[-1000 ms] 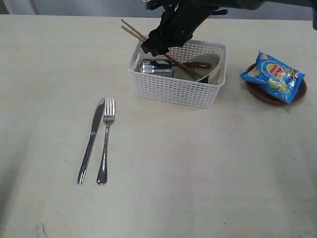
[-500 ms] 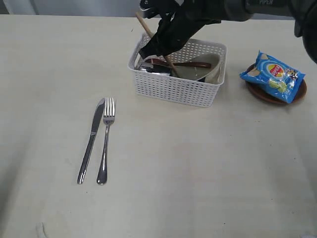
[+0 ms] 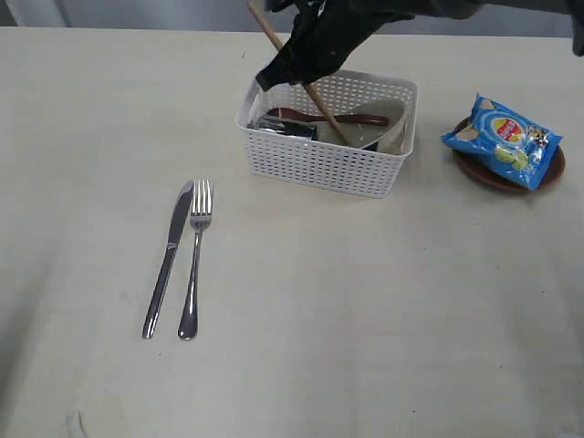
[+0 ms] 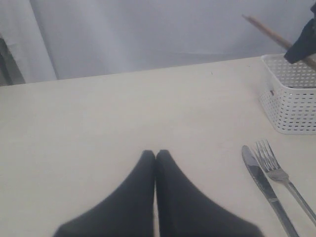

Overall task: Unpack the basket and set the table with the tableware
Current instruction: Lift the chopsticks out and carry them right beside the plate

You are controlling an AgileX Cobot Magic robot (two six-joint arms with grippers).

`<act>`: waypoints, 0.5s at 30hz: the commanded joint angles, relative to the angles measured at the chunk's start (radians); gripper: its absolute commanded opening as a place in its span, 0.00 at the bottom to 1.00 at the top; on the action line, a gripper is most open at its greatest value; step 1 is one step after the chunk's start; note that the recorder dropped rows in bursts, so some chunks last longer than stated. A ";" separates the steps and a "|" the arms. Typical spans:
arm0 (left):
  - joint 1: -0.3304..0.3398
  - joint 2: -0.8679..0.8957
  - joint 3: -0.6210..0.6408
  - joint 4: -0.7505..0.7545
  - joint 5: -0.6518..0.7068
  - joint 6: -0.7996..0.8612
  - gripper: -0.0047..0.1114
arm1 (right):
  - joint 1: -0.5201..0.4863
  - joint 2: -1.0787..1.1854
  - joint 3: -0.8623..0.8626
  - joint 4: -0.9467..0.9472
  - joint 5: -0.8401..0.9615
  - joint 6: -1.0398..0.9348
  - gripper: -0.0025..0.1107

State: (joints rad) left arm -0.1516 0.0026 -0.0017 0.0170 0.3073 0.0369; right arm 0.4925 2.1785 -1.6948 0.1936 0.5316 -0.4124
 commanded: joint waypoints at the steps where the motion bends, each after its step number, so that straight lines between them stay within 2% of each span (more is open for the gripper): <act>1: 0.001 -0.003 0.002 0.006 -0.008 -0.003 0.04 | 0.000 -0.075 -0.005 -0.013 0.016 -0.003 0.02; 9: 0.001 -0.003 0.002 0.006 -0.008 -0.003 0.04 | -0.002 -0.212 -0.005 -0.019 0.134 0.021 0.02; 15: 0.001 -0.003 0.002 0.006 -0.008 -0.003 0.04 | -0.013 -0.333 -0.005 -0.171 0.280 0.253 0.02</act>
State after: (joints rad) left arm -0.1516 0.0026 -0.0017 0.0170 0.3073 0.0369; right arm 0.4925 1.8953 -1.6948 0.0948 0.7262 -0.2628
